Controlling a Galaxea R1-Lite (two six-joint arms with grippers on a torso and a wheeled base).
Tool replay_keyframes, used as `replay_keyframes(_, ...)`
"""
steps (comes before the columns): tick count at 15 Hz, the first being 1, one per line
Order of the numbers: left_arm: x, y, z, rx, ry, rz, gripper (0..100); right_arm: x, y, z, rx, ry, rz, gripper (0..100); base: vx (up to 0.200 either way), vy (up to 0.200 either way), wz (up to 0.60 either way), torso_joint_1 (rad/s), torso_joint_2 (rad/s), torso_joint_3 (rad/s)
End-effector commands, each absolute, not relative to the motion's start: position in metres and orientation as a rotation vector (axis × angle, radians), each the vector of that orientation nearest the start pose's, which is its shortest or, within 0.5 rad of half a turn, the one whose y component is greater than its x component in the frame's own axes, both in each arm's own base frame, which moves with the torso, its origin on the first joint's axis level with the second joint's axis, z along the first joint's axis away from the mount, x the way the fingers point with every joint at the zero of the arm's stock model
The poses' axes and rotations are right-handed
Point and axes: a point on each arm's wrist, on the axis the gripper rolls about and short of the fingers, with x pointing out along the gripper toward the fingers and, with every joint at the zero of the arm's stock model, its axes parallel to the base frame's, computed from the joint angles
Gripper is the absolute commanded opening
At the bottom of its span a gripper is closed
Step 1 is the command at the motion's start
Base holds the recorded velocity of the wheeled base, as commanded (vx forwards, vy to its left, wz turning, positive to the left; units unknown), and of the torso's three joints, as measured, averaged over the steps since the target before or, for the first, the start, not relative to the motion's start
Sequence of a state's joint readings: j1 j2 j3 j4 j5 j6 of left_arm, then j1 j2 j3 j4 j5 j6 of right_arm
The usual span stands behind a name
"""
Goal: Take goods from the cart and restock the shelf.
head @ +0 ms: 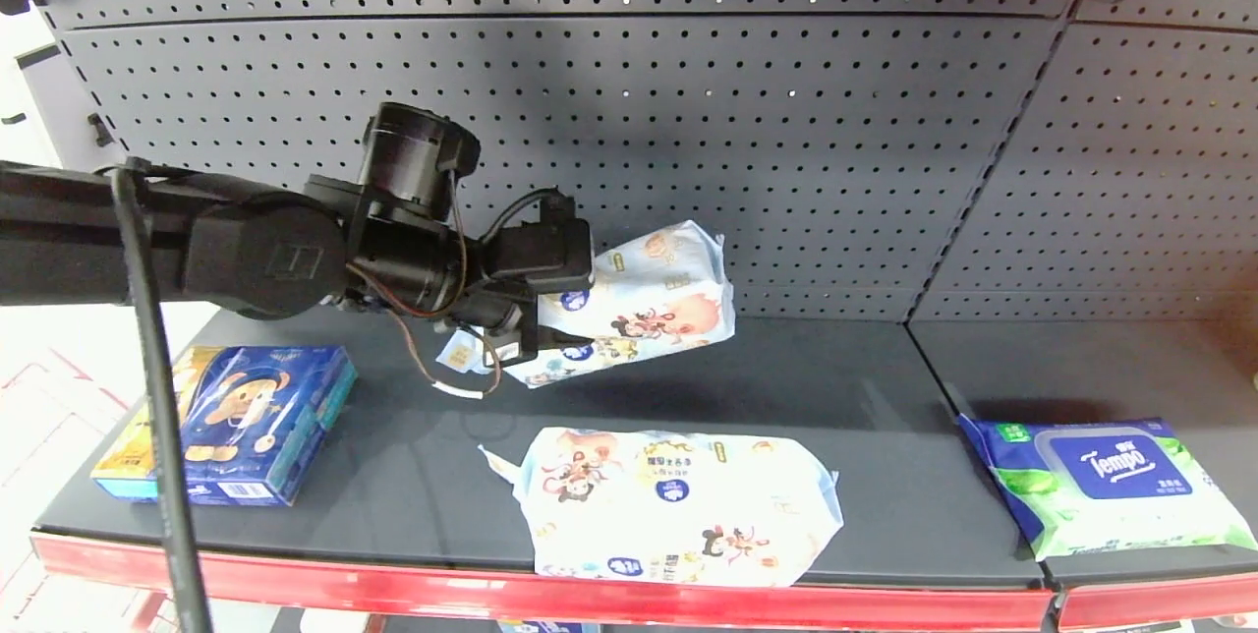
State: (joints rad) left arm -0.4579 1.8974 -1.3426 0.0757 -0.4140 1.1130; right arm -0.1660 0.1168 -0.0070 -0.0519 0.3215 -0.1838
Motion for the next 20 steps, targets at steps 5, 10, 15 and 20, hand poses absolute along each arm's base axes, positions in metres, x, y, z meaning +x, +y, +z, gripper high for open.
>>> replay_keyframes(5, 0.324, -0.2, 0.184, 1.037, 0.133, -1.177, 0, -0.015, 0.01, 0.083, -0.172, 0.032, 0.156, 100, 0.0, 0.0, 0.0, 0.0, 0.0, 0.0)
replay_keyframes(10, 0.324, -0.212, 0.181, 1.054, 0.16, -1.198, 0, -0.015, 0.009, 0.083, -0.172, 0.033, 0.151, 100, 0.0, 0.0, 0.0, 0.0, 0.0, 0.0)
replay_keyframes(15, 0.326, -0.217, 0.173, 1.06, 0.18, -1.204, 0, -0.015, 0.009, 0.083, -0.172, 0.033, 0.151, 100, 0.0, 0.0, 0.0, 0.0, 0.0, 0.0)
replay_keyframes(20, 0.33, -0.219, 0.172, 1.064, 0.18, -1.2, 0, -0.015, 0.009, 0.083, -0.172, 0.032, 0.153, 100, 0.0, 0.0, 0.0, 0.0, 0.0, 0.0)
